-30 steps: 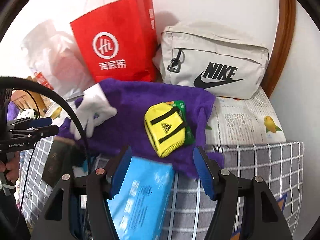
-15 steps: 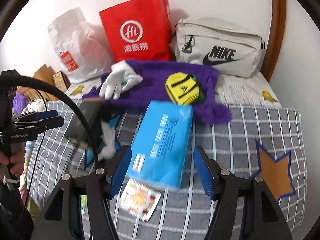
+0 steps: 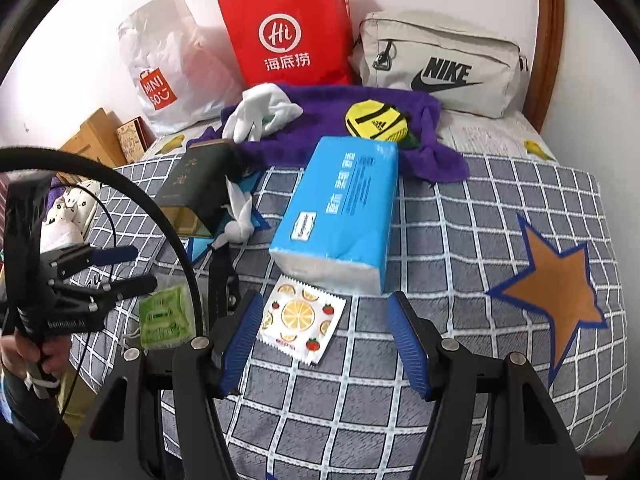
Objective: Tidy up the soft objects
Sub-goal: 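Grasp the green tissue pack on the sheet with the left tool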
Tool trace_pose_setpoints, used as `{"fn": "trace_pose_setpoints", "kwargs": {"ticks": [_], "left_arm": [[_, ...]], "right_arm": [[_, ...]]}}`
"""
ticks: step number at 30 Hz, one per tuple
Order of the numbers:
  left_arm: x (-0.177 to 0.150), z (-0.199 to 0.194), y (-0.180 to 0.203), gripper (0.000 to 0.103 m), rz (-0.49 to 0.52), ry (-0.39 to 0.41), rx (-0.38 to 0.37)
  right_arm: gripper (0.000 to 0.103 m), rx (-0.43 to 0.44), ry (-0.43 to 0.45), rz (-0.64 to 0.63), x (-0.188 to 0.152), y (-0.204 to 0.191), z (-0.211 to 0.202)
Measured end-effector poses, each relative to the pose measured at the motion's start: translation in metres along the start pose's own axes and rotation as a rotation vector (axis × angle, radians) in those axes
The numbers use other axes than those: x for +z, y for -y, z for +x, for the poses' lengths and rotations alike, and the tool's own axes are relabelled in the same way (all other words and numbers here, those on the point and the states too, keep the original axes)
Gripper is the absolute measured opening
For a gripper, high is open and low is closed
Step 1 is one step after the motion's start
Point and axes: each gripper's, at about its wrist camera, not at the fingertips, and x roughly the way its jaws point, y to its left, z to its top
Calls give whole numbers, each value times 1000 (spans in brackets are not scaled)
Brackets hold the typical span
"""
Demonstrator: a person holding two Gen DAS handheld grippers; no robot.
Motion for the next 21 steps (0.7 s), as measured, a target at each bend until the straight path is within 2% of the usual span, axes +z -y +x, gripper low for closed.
{"fn": "trace_pose_setpoints", "kwargs": {"ticks": [1,8,11,15,18,19,20,21], "left_arm": [[-5,2,2,77,5,-3,-6],[-24,10,22,82,88,-17,-13],[-30,19,32,82,149,-34,22],[-40,28,41,82,222,-55,30],[-45,37,43,82,243,-71,71],[-46,38,42,79,241,-72,78],[-45,39,41,71,235,-63,75],[-45,37,39,70,223,-50,62]], "right_arm": [[64,4,-2,5,-2,0,0],[64,2,-5,24,-6,5,-3],[64,1,2,28,-7,7,-6],[64,-1,-6,31,-11,8,-4],[64,4,-22,34,-14,8,0],[64,2,-29,32,-16,8,2],[64,3,-32,30,-17,8,2],[64,3,-35,26,-19,7,4]]}}
